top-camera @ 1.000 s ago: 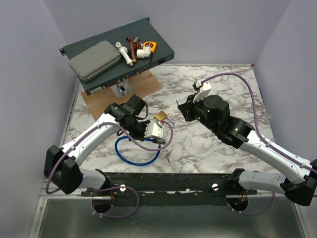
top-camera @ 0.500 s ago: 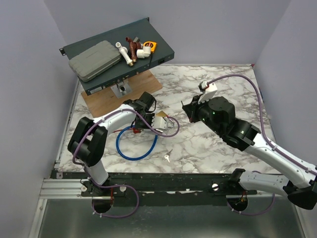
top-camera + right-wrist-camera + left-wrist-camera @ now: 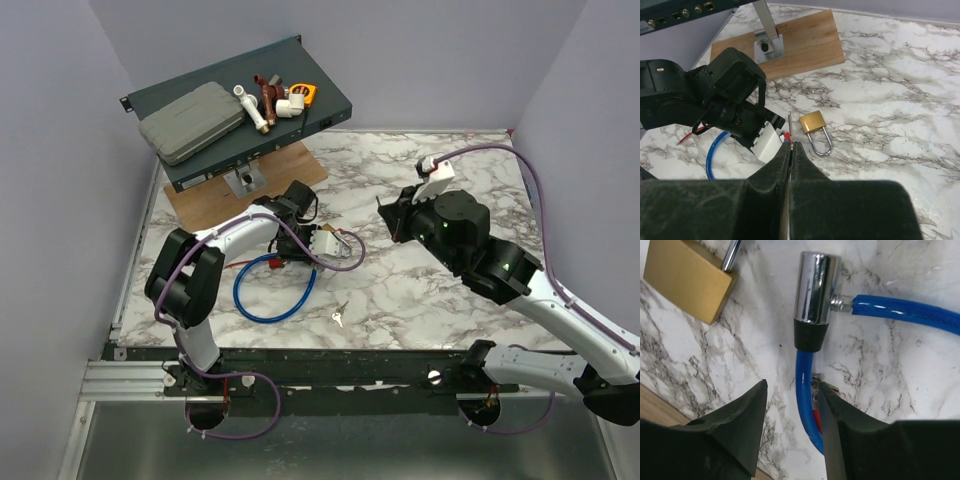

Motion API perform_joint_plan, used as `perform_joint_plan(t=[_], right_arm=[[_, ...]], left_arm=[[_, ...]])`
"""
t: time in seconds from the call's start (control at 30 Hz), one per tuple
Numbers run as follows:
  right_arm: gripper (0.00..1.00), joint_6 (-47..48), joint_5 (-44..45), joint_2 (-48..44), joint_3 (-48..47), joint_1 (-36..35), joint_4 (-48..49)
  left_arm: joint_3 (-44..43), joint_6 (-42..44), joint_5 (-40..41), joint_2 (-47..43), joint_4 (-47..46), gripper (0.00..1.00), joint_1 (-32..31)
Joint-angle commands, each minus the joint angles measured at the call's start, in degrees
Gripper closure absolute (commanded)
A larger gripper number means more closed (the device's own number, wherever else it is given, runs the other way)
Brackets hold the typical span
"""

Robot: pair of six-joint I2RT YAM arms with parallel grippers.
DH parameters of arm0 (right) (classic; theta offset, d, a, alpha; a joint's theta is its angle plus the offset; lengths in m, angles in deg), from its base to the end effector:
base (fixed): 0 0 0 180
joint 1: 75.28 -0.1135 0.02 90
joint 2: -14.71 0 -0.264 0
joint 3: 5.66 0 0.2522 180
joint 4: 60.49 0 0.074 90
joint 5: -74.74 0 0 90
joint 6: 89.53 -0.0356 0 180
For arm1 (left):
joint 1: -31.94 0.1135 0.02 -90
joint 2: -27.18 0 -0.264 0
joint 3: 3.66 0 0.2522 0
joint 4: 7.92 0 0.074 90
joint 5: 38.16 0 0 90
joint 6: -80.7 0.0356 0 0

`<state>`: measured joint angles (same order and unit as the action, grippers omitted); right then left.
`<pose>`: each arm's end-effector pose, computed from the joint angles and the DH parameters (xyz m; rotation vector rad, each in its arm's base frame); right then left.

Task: Unlock with the key
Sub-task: Place the lock at the center of the board, then pick up the lock from the center of the board.

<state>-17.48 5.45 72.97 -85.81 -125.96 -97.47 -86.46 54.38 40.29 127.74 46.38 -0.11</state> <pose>0.1483 0.1612 0.4041 -0.2697 1.8275 0.5140 0.2862 -0.1876 0.1925 2.0933 1.8339 -0.1511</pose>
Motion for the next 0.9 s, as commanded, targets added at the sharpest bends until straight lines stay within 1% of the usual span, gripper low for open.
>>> perform_joint_plan(t=[0.0, 0.07, 0.17, 0.23, 0.33, 0.47, 0.63, 0.67, 0.7, 0.77, 0.8, 0.83, 0.87], right_arm=[[0.99, -0.1, 3.4, -2.2, -3.2, -0.4, -2.7], [0.99, -0.1, 3.9, -2.8, -4.2, -0.4, -3.3], [0.99, 0.1, 4.1, -3.3, -6.2, -0.3, -4.5], [0.99, 0.0, 4.2, -3.3, -7.9, -0.3, -5.3], [0.99, 0.0, 4.1, -3.1, -10.5, -0.4, -6.4], [0.99, 0.3, 5.1, -3.2, -12.3, -0.4, -7.4], [0.99, 0.6, 4.8, -2.8, -13.9, -0.4, -8.0], [0.99, 0.8, 4.8, -2.6, -14.3, -0.3, -8.1], [0.99, 1.1, 4.7, -2.5, -14.8, -0.4, -8.1], [0.99, 1.6, 4.8, -2.4, -15.6, -0.3, -8.1], [0.99, 1.8, 4.8, -2.3, -16.0, -0.3, -8.1], [0.99, 2.0, 4.8, -2.3, -16.3, -0.3, -8.1], [0.99, 2.1, 4.7, -2.2, -16.6, -0.3, -8.2]], left_arm=[[-2.9, 2.2, -7.7, 2.4, 4.8, 0.52, 0.1], [-3.7, 3.6, -9.3, 3.3, 6.2, 0.51, 0.1], [-4.7, 5.7, -11.1, 4.1, 7.6, 0.46, 0.1], [-5.8, 5.7, -11.0, 5.3, 8.0, 0.46, 0.1], [-7.6, 5.7, -9.7, 7.7, 9.4, 0.51, 0.2], [-6.0, 5.8, -9.2, 8.5, 7.8, 0.53, 0.2], [-6.2, 4.8, -7.5, 9.2, 7.2, 0.60, -0.6], [-5.8, 4.7, -7.0, 9.1, 6.8, 0.62, -0.8], [-5.3, 4.7, -6.6, 8.9, 6.0, 0.67, -1.0], [-4.0, 3.8, -5.3, 8.6, 3.6, 0.82, -1.4], [-3.3, 3.4, -4.4, 8.3, 2.1, 0.92, -1.5], [-2.4, 3.1, -3.5, 7.9, 0.6, 0.98, -1.7], [-1.4, 3.3, -2.8, 7.4, -1.0, 1.00, -1.9]])
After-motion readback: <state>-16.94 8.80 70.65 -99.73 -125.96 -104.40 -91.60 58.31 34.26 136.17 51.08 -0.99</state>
